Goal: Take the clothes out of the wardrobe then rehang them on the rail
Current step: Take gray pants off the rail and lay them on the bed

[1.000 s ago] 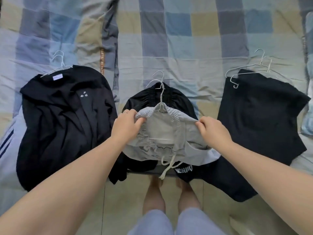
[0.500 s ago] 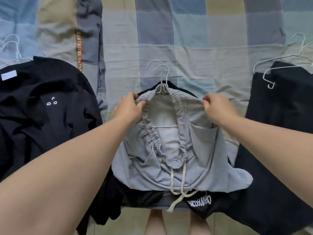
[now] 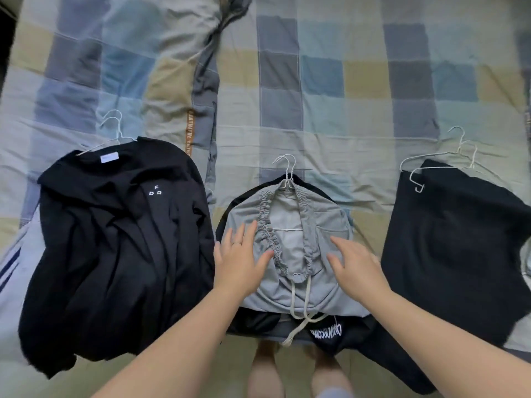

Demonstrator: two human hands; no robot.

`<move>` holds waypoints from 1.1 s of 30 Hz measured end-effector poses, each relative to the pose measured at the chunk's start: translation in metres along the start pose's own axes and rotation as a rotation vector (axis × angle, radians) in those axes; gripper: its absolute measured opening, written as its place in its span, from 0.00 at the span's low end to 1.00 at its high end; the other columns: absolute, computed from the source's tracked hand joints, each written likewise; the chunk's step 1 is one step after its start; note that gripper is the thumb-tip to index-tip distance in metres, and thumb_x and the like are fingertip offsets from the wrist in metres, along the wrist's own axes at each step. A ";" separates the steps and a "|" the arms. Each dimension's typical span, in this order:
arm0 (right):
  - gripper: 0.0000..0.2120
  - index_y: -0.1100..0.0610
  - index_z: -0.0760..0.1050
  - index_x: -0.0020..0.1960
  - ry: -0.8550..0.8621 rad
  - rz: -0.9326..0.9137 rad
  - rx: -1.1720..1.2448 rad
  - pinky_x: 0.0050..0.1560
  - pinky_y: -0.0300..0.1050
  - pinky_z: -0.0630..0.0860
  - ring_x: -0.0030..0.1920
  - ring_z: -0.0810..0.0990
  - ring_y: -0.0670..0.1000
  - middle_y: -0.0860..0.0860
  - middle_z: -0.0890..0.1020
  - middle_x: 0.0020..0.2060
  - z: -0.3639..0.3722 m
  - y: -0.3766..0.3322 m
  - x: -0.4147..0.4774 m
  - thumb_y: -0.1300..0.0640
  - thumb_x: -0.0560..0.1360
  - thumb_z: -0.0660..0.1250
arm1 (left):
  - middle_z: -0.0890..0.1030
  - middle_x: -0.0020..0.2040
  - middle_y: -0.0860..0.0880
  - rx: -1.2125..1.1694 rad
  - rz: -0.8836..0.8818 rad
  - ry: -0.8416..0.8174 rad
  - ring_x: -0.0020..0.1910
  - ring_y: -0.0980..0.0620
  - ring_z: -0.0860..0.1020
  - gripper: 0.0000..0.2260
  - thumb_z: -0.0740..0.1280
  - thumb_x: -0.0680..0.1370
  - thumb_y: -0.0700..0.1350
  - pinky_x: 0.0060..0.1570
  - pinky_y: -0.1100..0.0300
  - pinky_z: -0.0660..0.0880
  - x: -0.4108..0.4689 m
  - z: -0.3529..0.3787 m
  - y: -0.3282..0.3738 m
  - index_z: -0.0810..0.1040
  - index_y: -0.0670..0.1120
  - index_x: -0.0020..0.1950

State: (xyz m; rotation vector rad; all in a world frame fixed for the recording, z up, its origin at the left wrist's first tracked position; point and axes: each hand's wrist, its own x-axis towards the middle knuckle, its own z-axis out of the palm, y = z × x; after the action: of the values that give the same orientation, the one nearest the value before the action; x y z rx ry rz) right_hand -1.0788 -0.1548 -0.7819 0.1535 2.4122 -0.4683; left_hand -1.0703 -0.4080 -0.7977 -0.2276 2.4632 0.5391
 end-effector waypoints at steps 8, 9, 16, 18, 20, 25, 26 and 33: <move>0.29 0.44 0.50 0.79 -0.052 -0.196 -0.162 0.76 0.56 0.49 0.79 0.49 0.50 0.44 0.54 0.79 -0.047 -0.045 -0.087 0.37 0.81 0.48 | 0.44 0.82 0.53 0.053 -0.114 0.109 0.80 0.49 0.40 0.33 0.46 0.78 0.71 0.76 0.43 0.43 -0.138 -0.042 0.016 0.38 0.62 0.79; 0.29 0.43 0.49 0.79 -0.057 -0.243 -0.185 0.76 0.57 0.48 0.79 0.48 0.50 0.44 0.53 0.79 -0.051 -0.047 -0.096 0.37 0.81 0.48 | 0.43 0.82 0.53 0.039 -0.139 0.120 0.80 0.49 0.39 0.34 0.46 0.78 0.71 0.76 0.43 0.43 -0.153 -0.043 0.019 0.38 0.62 0.79; 0.30 0.40 0.43 0.79 -0.092 -0.587 -0.360 0.76 0.57 0.43 0.79 0.43 0.49 0.42 0.48 0.79 -0.068 -0.042 -0.141 0.34 0.80 0.45 | 0.42 0.82 0.54 -0.104 -0.272 0.279 0.79 0.52 0.37 0.35 0.45 0.77 0.71 0.77 0.44 0.42 -0.248 -0.027 0.041 0.40 0.61 0.80; 0.30 0.40 0.43 0.79 -0.103 -0.669 -0.404 0.76 0.57 0.42 0.79 0.42 0.49 0.42 0.47 0.80 -0.072 -0.041 -0.155 0.34 0.80 0.45 | 0.43 0.82 0.55 -0.172 -0.339 0.355 0.79 0.53 0.37 0.35 0.45 0.76 0.72 0.76 0.44 0.41 -0.274 -0.019 0.047 0.41 0.61 0.80; 0.30 0.39 0.42 0.79 -0.116 -0.746 -0.434 0.77 0.57 0.40 0.79 0.40 0.49 0.42 0.46 0.80 -0.072 -0.043 -0.171 0.34 0.80 0.44 | 0.43 0.82 0.54 -0.213 -0.398 0.418 0.79 0.52 0.38 0.35 0.44 0.75 0.72 0.76 0.44 0.41 -0.298 -0.009 0.051 0.43 0.61 0.80; 0.29 0.38 0.42 0.79 -0.149 -0.939 -0.516 0.76 0.59 0.38 0.79 0.39 0.50 0.41 0.45 0.79 -0.063 -0.061 -0.214 0.35 0.80 0.46 | 0.44 0.82 0.53 -0.261 -0.555 0.519 0.79 0.50 0.38 0.32 0.51 0.79 0.67 0.75 0.42 0.41 -0.358 0.018 0.051 0.44 0.60 0.80; 0.29 0.38 0.43 0.79 -0.152 -0.975 -0.527 0.76 0.59 0.38 0.79 0.40 0.50 0.41 0.46 0.79 -0.059 -0.066 -0.223 0.35 0.80 0.46 | 0.44 0.82 0.53 -0.285 -0.590 0.541 0.79 0.50 0.38 0.32 0.52 0.80 0.66 0.75 0.42 0.41 -0.370 0.023 0.051 0.44 0.61 0.80; 0.30 0.40 0.44 0.79 -0.199 -1.328 -0.636 0.76 0.62 0.39 0.79 0.41 0.52 0.42 0.48 0.80 -0.007 -0.093 -0.307 0.35 0.80 0.49 | 0.42 0.82 0.55 -0.446 -0.880 0.672 0.79 0.51 0.36 0.32 0.52 0.79 0.68 0.76 0.41 0.42 -0.484 0.093 0.048 0.42 0.63 0.80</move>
State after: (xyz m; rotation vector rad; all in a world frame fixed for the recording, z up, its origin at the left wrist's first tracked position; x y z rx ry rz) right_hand -0.8672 -0.2351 -0.5539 -1.7200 2.0209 -0.1954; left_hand -0.6456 -0.3070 -0.5645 -1.8070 2.4320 0.6547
